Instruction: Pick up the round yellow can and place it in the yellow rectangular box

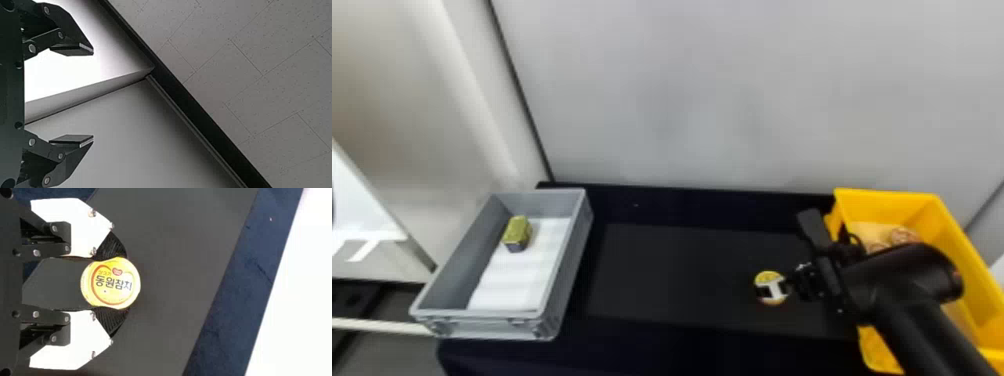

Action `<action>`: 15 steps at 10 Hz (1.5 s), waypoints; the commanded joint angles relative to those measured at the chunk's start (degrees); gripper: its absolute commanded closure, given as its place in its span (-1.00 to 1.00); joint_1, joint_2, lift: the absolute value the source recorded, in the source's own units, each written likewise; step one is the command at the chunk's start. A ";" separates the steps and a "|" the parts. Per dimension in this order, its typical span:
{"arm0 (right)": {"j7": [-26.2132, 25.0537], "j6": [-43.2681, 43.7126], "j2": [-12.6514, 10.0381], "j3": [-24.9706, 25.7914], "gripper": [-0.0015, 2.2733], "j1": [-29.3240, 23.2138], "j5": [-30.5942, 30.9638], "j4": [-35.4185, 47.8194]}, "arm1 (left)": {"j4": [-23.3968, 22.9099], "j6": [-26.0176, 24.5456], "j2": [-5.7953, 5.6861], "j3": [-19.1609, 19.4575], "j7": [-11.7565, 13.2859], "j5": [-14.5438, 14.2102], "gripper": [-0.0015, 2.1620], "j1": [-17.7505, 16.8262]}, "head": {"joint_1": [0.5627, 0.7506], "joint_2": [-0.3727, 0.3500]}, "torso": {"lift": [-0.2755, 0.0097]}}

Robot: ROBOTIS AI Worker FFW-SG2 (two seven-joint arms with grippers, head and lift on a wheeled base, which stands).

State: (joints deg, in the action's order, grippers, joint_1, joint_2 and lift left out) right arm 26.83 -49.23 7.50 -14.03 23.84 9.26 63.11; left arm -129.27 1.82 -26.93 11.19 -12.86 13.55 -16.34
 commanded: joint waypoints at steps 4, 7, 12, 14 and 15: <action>5.09 -21.47 4.98 10.25 -0.34 -4.50 5.96 33.22 | -1.86 -2.70 -1.48 0.94 0.19 -0.10 -0.58 0.52 | 0.83 0.28 | 0.93; 4.82 -19.71 9.46 16.14 -0.34 -0.64 8.42 30.94 | -1.86 -2.97 -2.00 0.77 0.37 -0.10 -0.58 0.08 | 0.83 0.28 | 0.93; 4.03 -10.91 12.54 25.63 -0.34 2.97 8.42 17.05 | -1.77 -2.61 -2.62 0.59 0.72 -0.10 -0.58 -0.18 | 0.83 0.28 | 0.93; 3.07 -6.34 13.07 27.48 -0.34 4.20 5.69 8.00 | -1.68 -2.35 -2.53 0.50 0.72 -0.10 -0.58 -0.27 | 0.83 0.28 | 0.93; 0.69 -5.02 13.77 27.39 -0.34 4.20 2.09 4.74 | -1.60 -2.17 -2.36 0.41 0.72 -0.10 -0.58 -0.44 | 0.83 0.28 | 0.93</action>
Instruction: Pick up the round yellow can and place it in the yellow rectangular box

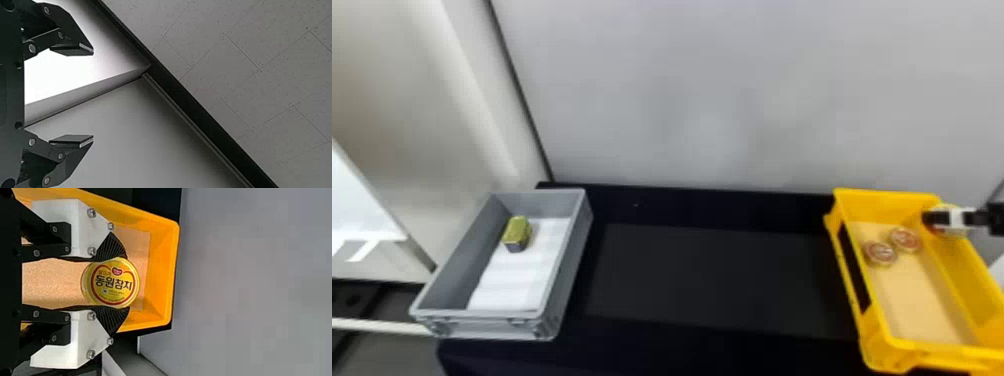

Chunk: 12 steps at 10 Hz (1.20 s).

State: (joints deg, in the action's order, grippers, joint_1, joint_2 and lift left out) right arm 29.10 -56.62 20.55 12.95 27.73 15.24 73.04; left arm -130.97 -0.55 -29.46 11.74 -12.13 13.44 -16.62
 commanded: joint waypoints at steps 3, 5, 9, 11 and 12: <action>-7.29 8.17 3.62 -0.82 -0.34 0.14 -17.09 -16.44 | 0.54 0.73 0.53 -0.48 -0.01 0.00 -0.58 -0.34 | 0.83 0.28 | 0.93; -8.96 10.19 3.70 -1.00 -0.34 0.14 -19.11 -20.83 | 0.71 0.91 0.71 -0.75 -0.01 0.00 -0.58 -0.43 | 0.83 0.28 | 0.93; -9.66 10.81 3.79 -2.05 -0.34 0.05 -20.78 -26.46 | 1.33 1.78 0.89 -0.92 0.17 0.00 -0.58 -0.34 | 0.83 0.28 | 0.93; -10.28 10.54 3.70 -2.49 -0.34 -0.04 -21.92 -27.87 | 1.42 1.96 0.97 -0.92 0.43 0.00 -0.58 -0.25 | 0.83 0.28 | 0.93; -10.63 10.37 3.70 -2.49 -0.34 -0.13 -22.09 -28.04 | 1.42 1.96 0.97 -0.92 0.43 0.00 -0.58 -0.34 | 0.83 0.28 | 0.93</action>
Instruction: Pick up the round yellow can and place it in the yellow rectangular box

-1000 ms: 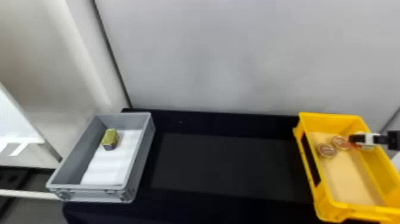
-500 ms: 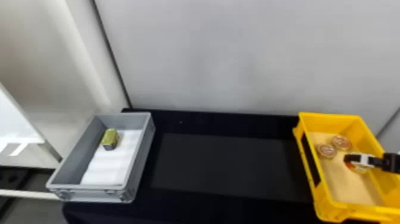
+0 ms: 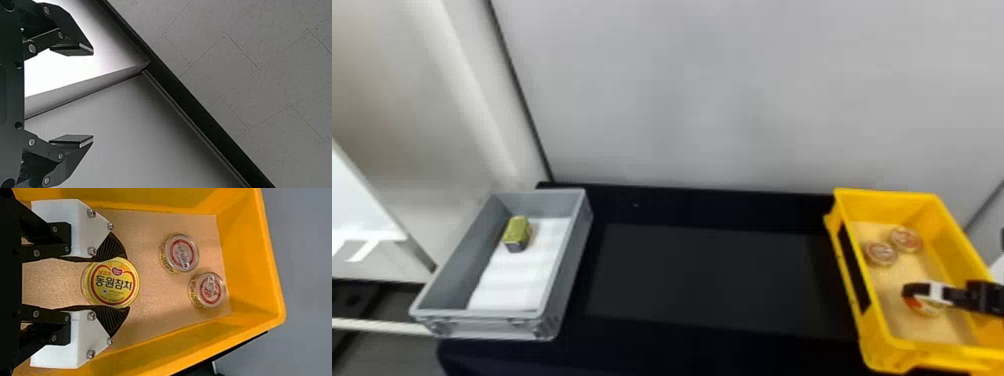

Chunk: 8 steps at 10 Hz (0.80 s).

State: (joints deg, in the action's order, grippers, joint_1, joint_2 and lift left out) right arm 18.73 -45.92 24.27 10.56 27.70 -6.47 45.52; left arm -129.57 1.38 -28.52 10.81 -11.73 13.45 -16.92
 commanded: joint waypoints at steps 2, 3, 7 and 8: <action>-0.88 -0.50 0.07 -0.02 -0.37 0.08 -0.83 -0.52 | 0.28 0.12 0.03 -0.52 0.03 0.00 -0.58 -0.40 | 0.83 0.28 | 0.93; -1.84 -1.30 -0.01 0.25 -0.56 0.08 -1.79 -0.08 | 0.37 0.20 0.03 -0.70 0.03 0.00 -0.58 -0.57 | 0.83 0.28 | 0.93; -8.88 -0.68 0.60 -1.34 -1.00 -1.42 -8.56 4.75 | 0.28 0.29 0.03 -0.34 0.38 0.00 -0.58 -0.31 | 0.83 0.28 | 0.93; -7.47 1.87 0.78 -1.69 -1.00 -2.03 -9.44 6.16 | 0.19 0.47 -0.06 0.10 0.38 0.00 -0.58 0.13 | 0.83 0.28 | 0.93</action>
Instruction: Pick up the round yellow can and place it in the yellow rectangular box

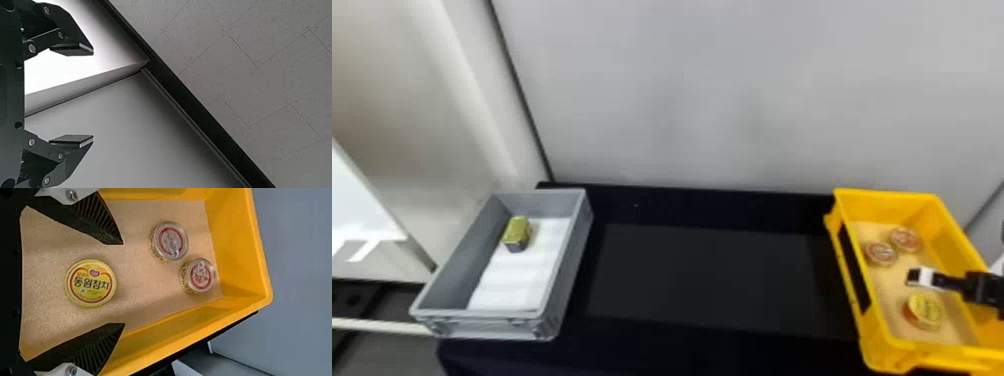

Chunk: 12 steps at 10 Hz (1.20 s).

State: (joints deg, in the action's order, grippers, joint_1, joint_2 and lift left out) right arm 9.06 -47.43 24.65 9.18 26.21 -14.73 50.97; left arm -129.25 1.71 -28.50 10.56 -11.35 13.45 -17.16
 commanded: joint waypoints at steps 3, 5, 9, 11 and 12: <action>-1.32 6.54 0.04 0.58 -1.00 -5.82 -6.36 20.66 | -0.39 -0.39 -0.17 0.79 0.09 -0.09 -0.58 1.34 | 0.83 0.28 | 0.93; -9.15 9.44 0.31 3.57 -0.95 -10.04 -9.52 42.37 | -0.74 -0.83 -0.08 1.40 0.00 -0.18 -0.58 2.13 | 0.83 0.28 | 0.93; -18.47 15.69 3.30 4.97 -0.92 -7.66 -3.90 69.35 | -1.09 -1.80 -0.35 1.40 0.00 -0.18 -0.58 1.69 | 0.83 0.28 | 0.93; -18.03 19.91 3.30 3.13 -0.92 -0.72 6.74 75.68 | -1.44 -2.41 -1.40 1.23 0.00 -0.18 -0.58 0.99 | 0.83 0.28 | 0.93; -17.59 22.19 3.38 2.16 -0.93 3.59 14.47 78.76 | -1.53 -2.59 -1.84 1.40 0.00 -0.18 -0.58 0.64 | 0.83 0.28 | 0.93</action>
State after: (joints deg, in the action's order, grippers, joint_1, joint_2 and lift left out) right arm -8.92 -28.49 27.97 12.70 24.19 -9.85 125.56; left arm -130.62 -0.57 -29.68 11.83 -11.32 13.27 -16.06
